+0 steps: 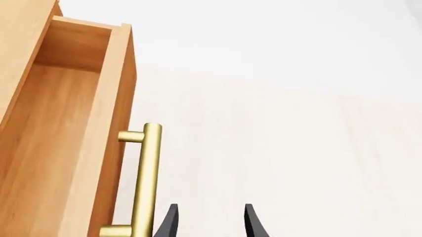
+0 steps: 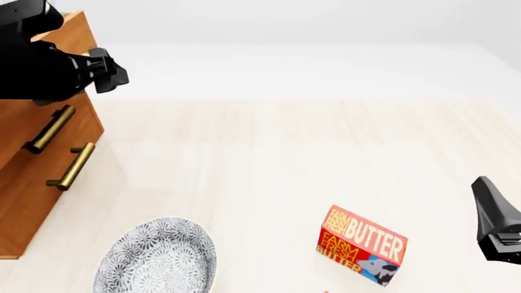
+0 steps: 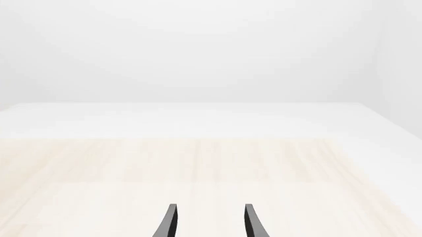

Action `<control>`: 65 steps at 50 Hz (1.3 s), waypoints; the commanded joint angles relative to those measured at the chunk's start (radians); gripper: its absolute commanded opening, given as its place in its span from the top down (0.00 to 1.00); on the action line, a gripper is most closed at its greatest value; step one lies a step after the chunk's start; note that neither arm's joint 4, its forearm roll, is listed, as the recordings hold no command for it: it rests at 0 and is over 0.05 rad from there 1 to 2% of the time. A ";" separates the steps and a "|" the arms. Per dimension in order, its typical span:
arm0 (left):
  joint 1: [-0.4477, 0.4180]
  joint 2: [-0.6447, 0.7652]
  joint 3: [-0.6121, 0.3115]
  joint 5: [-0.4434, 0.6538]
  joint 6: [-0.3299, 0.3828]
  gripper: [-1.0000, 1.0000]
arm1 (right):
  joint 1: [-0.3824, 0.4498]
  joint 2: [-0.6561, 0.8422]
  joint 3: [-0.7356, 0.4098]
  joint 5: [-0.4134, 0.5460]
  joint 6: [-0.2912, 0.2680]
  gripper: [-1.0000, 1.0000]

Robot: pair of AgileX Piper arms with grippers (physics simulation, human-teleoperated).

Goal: Put the chocolate pudding in the top drawer of the cabinet and close it.

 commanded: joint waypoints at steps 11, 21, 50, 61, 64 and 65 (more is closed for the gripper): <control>0.063 -0.025 0.033 0.014 0.015 0.00 | 0.000 0.000 0.000 0.000 0.000 0.00; 0.090 -0.032 0.041 -0.001 0.018 0.00 | 0.000 0.000 0.000 0.000 0.000 0.00; 0.166 0.002 0.050 -0.042 0.056 0.00 | 0.000 0.000 0.000 0.000 0.000 0.00; 0.189 0.009 0.052 -0.048 0.071 0.00 | 0.000 0.000 0.000 0.000 0.000 0.00; 0.201 0.005 0.055 -0.047 0.077 0.00 | 0.000 0.000 0.000 0.000 0.000 0.00; 0.204 0.004 0.055 -0.045 0.079 0.00 | 0.000 0.000 0.000 0.000 0.000 0.00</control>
